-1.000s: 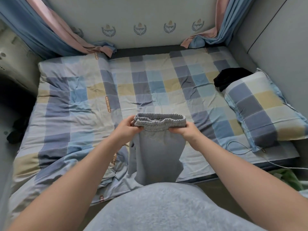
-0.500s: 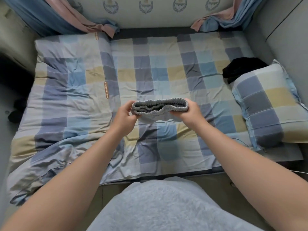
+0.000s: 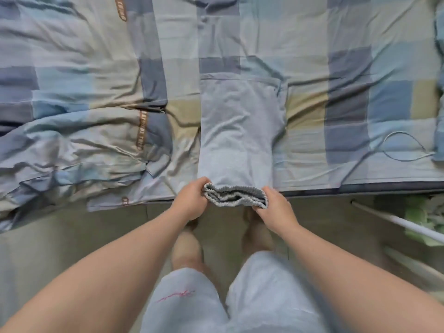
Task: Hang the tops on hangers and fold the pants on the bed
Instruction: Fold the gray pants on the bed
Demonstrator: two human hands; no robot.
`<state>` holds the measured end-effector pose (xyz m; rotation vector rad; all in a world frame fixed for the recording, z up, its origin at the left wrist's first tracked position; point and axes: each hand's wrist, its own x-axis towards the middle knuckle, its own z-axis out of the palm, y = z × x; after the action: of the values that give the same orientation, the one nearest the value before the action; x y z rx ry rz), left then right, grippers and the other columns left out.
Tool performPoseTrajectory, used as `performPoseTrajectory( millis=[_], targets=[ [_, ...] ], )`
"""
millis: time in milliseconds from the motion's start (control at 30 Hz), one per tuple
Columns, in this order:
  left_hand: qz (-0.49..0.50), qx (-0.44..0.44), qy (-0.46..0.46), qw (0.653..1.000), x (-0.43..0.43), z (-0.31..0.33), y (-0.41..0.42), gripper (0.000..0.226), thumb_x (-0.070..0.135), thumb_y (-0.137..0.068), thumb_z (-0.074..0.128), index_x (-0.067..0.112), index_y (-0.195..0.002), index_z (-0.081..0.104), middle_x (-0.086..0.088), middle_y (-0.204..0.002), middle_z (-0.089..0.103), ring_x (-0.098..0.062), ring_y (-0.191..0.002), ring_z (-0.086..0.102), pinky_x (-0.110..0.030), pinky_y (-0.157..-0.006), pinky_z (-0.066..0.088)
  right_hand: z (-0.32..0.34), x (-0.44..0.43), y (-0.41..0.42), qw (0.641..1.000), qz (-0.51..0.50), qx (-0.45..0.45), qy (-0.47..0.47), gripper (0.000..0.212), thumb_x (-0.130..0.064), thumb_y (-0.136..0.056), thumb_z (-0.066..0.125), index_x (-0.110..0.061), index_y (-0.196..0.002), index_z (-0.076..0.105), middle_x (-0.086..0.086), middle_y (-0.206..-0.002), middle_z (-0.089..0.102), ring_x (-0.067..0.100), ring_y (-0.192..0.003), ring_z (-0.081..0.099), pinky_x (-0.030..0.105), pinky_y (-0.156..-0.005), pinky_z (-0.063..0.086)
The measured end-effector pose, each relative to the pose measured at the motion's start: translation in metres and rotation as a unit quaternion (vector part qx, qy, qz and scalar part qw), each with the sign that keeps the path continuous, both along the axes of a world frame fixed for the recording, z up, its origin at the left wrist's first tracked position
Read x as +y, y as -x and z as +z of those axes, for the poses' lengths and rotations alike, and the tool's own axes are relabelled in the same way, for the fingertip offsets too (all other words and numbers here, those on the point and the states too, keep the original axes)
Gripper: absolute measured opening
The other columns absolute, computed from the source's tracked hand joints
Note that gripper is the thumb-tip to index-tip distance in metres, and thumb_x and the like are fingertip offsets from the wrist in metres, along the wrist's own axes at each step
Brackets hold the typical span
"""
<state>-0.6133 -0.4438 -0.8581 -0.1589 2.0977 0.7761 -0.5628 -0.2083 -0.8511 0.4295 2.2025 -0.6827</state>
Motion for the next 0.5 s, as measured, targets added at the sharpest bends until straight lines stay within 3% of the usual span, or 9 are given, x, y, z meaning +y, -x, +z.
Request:
performPoseTrajectory(
  millis=[100,233,367,500],
  targets=[
    [-0.042,-0.074,0.020,0.996,-0.006,-0.048,-0.040,0.016,0.008,-0.085,0.056,0.023,-0.091,0.055,-0.010,-0.101,0.070,-0.033,-0.100,0.062,-0.042,-0.085,0.050,-0.044,-0.010,-0.040,0.997,0.003,-0.071,0.021,0.021,-0.018,-0.085,0.068,-0.016,-0.104,0.059,0.007,-0.113,0.063,0.031,-0.109,0.058,0.043,-0.085,0.050],
    [-0.057,-0.145,0.052,0.986,-0.014,-0.083,-0.087,0.018,0.006,-0.085,0.050,0.023,-0.087,0.049,-0.012,-0.104,0.067,-0.035,-0.099,0.060,-0.036,-0.070,0.040,-0.075,-0.021,-0.080,0.988,0.035,-0.145,0.025,0.019,-0.020,-0.085,0.067,-0.018,-0.102,0.059,0.008,-0.112,0.066,0.031,-0.107,0.059,0.040,-0.083,0.050],
    [-0.101,-0.218,0.058,0.969,-0.018,-0.085,-0.118,0.014,0.008,-0.088,0.056,0.020,-0.085,0.048,-0.009,-0.101,0.065,-0.034,-0.102,0.061,-0.029,-0.070,0.034,-0.077,-0.021,-0.097,0.967,0.064,-0.242,0.054,0.031,-0.024,-0.084,0.075,-0.020,-0.112,0.064,0.004,-0.113,0.070,0.027,-0.109,0.062,0.030,-0.084,0.047],
    [-0.091,-0.239,0.044,0.966,-0.015,-0.074,-0.105,0.016,0.008,-0.088,0.060,0.022,-0.083,0.051,-0.010,-0.105,0.067,-0.029,-0.099,0.063,-0.026,-0.070,0.037,-0.067,-0.012,-0.081,0.958,0.042,-0.269,0.095,0.022,-0.026,-0.078,0.081,-0.029,-0.092,0.064,-0.005,-0.095,0.069,0.019,-0.094,0.063,0.025,-0.075,0.044]
  ],
)
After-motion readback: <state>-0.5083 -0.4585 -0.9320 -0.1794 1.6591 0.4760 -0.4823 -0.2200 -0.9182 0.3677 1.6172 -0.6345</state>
